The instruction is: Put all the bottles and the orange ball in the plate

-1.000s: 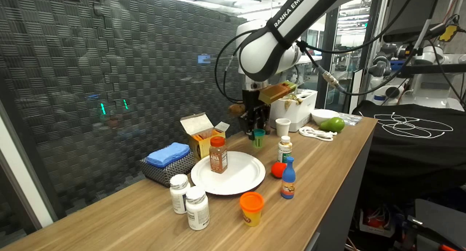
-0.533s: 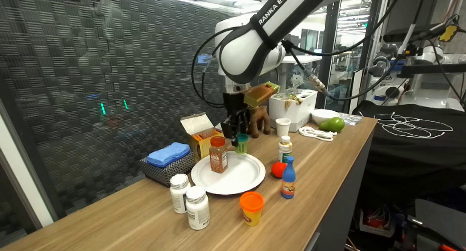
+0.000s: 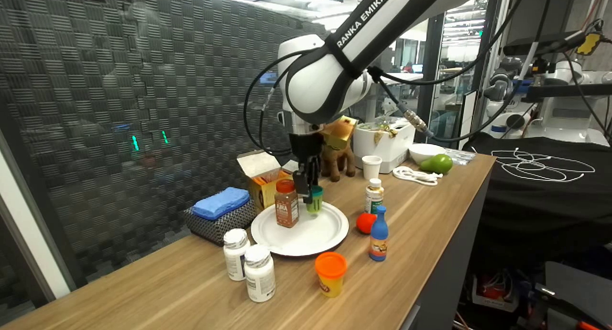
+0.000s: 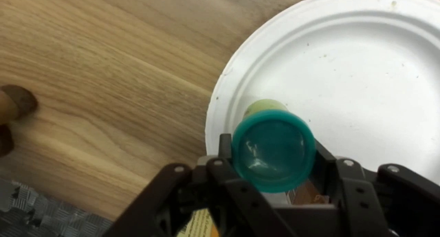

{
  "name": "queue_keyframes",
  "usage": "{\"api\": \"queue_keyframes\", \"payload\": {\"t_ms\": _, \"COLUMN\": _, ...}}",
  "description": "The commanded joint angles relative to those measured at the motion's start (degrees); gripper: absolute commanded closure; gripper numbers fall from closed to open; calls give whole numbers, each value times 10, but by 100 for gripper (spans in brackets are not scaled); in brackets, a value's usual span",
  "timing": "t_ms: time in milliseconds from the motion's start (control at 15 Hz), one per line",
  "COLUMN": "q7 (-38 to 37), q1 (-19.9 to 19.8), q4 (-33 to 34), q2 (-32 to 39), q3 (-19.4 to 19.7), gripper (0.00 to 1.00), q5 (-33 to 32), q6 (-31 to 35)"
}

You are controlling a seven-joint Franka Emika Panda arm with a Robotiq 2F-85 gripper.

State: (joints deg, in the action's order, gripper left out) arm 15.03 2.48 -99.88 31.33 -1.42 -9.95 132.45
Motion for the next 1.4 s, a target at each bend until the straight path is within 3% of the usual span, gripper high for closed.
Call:
{"api": "queue_keyframes", "payload": {"t_ms": 0, "q7": 76, "q1": -29, "q4": -39, "q2": -26, "q3": -23, "gripper": 72, "q5": 3, "q6": 61}}
{"api": "queue_keyframes", "payload": {"t_ms": 267, "q7": 166, "q1": -72, "q4": -75, "q2": -28, "q3": -63, "gripper": 72, "q5": 37, "q6": 135}}
{"api": "queue_keyframes", "payload": {"t_ms": 600, "q7": 248, "q1": -105, "q4": -96, "q2": -26, "q3": -105, "gripper": 72, "q5": 77, "q6": 160}}
{"api": "queue_keyframes", "payload": {"t_ms": 667, "q7": 257, "q1": -107, "q4": -97, "q2": -27, "q3": -109, "gripper": 54, "q5": 82, "q6": 159}}
{"api": "queue_keyframes", "payload": {"t_ms": 733, "q7": 261, "q1": -106, "q4": -98, "q2": -29, "q3": -108, "gripper": 23, "q5": 83, "q6": 159}}
{"api": "queue_keyframes", "payload": {"t_ms": 867, "q7": 261, "q1": -104, "q4": -101, "q2": -32, "q3": -106, "gripper": 20, "q5": 86, "q6": 162}}
{"api": "queue_keyframes", "payload": {"t_ms": 1067, "q7": 254, "q1": -98, "q4": -108, "q2": -40, "q3": -100, "gripper": 1, "q5": 80, "q6": 170}}
{"api": "queue_keyframes", "payload": {"t_ms": 1333, "q7": 245, "q1": -95, "q4": -112, "q2": -50, "q3": -95, "gripper": 0, "q5": 78, "q6": 173}}
